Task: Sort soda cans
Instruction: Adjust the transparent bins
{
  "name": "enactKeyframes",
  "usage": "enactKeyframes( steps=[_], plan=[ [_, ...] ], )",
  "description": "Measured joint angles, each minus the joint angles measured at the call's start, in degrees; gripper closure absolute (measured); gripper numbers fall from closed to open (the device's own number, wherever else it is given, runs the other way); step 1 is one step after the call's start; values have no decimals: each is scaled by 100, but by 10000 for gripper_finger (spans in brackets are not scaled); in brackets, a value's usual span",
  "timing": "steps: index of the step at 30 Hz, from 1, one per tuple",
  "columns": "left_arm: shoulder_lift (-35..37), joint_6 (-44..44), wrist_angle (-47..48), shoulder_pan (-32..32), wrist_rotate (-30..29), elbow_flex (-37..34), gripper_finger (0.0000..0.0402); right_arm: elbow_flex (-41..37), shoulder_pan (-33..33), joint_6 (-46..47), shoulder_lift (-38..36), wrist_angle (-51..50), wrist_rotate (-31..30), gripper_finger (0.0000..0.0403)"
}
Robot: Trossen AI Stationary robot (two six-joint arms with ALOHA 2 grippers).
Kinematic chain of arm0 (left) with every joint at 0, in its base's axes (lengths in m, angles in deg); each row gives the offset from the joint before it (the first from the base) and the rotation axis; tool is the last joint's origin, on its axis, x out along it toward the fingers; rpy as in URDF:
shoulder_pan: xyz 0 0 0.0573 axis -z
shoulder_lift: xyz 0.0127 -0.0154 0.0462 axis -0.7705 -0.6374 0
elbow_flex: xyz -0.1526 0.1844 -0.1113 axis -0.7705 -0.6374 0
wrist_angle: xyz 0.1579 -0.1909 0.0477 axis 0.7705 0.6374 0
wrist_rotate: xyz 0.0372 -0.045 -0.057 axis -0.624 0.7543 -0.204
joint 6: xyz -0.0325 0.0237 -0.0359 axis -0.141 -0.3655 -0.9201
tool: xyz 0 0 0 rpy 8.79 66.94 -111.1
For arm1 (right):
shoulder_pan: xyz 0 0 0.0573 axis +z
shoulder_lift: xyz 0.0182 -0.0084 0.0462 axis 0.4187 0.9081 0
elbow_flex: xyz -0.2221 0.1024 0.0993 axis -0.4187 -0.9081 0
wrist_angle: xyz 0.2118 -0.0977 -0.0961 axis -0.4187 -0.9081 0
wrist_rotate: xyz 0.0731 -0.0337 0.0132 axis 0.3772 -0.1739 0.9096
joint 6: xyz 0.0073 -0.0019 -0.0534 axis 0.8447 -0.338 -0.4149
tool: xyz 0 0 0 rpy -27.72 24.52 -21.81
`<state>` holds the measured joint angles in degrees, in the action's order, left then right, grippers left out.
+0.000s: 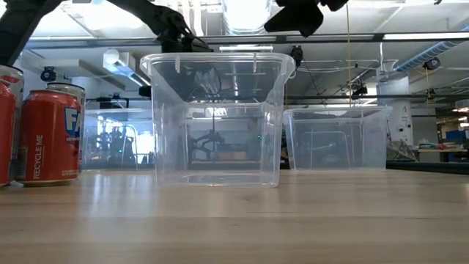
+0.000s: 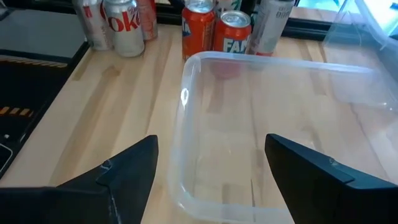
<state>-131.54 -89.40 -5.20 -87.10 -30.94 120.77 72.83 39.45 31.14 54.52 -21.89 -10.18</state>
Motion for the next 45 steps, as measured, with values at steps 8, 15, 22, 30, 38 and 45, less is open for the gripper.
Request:
enactKeyframes(
  steps=[8, 15, 22, 30, 38, 45],
  plan=[
    [306, 172, 599, 273, 0, -4, 387, -4, -9, -71, 0, -22, -2, 116],
    [870, 373, 1020, 668, -116, -149, 367, -7, -9, -76, -5, -22, -141, 102],
    [1663, 1244, 1439, 1372, -486, -162, 380, -7, -9, -124, -11, -23, -463, 97],
    [2450, 1269, 1590, 2179, -711, -163, 379, 3, -9, -8, -13, 11, -765, 98],
    [2816, 1039, 1574, 3138, -823, -475, 379, 323, -9, -534, -13, 10, -762, 79],
    [3459, 853, 1418, 3798, -1186, -1700, 379, 893, -9, -543, 2, 31, -775, 63]
  ],
)
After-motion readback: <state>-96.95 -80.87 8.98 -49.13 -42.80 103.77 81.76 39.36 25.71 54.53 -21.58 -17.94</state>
